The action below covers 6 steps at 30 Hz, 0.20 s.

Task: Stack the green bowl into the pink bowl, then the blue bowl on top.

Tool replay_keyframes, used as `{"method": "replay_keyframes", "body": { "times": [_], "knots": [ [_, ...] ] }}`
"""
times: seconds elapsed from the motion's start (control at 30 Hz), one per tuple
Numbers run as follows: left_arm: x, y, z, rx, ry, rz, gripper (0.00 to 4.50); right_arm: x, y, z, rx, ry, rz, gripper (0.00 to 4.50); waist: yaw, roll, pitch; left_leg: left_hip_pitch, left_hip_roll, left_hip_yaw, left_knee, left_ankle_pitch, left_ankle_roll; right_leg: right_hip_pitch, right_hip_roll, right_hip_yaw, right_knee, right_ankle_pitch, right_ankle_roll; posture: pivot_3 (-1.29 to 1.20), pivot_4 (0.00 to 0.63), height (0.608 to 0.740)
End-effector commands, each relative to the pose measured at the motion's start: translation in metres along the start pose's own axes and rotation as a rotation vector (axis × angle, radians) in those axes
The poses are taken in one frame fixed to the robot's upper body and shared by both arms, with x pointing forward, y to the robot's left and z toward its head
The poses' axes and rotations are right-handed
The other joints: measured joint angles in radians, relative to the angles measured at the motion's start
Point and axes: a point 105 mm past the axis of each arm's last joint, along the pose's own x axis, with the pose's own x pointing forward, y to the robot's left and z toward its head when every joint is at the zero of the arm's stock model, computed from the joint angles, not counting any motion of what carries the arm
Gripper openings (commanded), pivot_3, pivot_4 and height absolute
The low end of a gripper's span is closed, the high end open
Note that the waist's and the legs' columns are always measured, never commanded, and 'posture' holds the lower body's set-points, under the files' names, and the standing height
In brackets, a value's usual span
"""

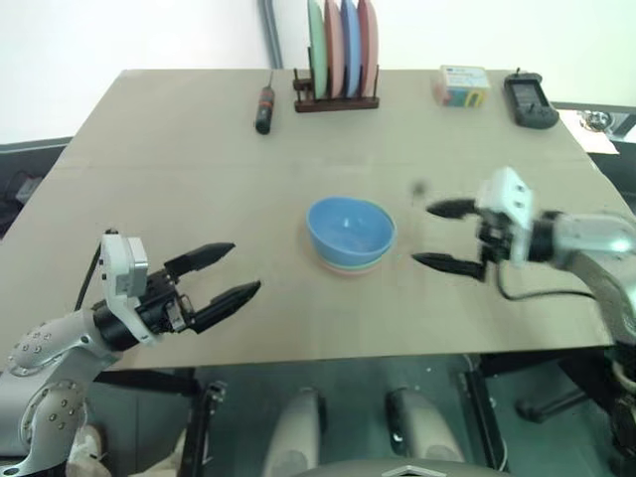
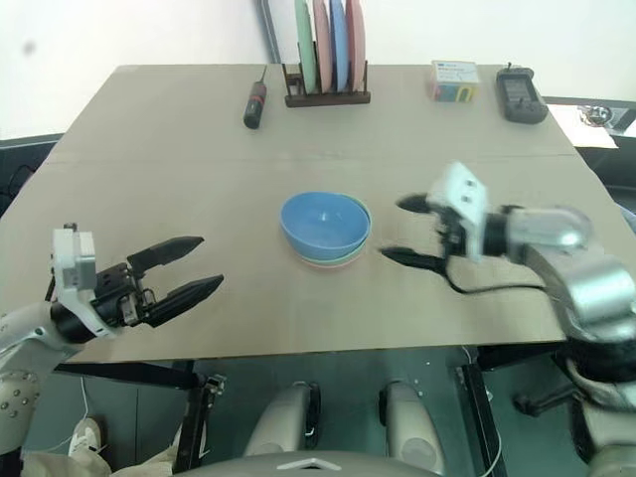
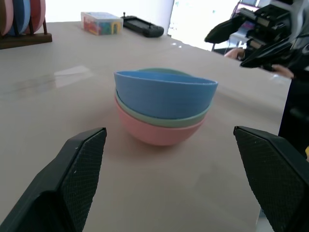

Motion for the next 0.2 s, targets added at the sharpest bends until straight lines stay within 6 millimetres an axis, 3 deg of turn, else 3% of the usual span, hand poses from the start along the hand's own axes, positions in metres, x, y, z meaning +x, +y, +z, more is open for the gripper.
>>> {"method": "replay_keyframes", "body": {
  "times": [0.03, 0.2],
  "knots": [
    [-0.015, 0.001, 0.012, 0.061, 0.009, -0.001, 4.50, -0.039, 0.001, 0.006, -0.038, 0.005, -0.072, 4.38, -0.001, 0.000, 0.000, 0.001, 0.000, 0.000, 0.000, 0.000, 0.000, 0.000, 0.000, 0.000, 0.000, 0.000, 0.000, 0.00, 0.150, 0.740],
    [-0.027, 0.000, 0.012, 0.070, 0.088, -0.068, 4.50, -0.060, 0.003, 0.004, -0.055, 0.004, -0.113, 4.38, -0.013, 0.000, 0.000, 0.003, 0.002, 0.002, 0.000, 0.000, 0.000, 0.000, 0.001, 0.001, 0.001, -0.002, 0.003, 0.00, 0.150, 0.740]
  ]
}}
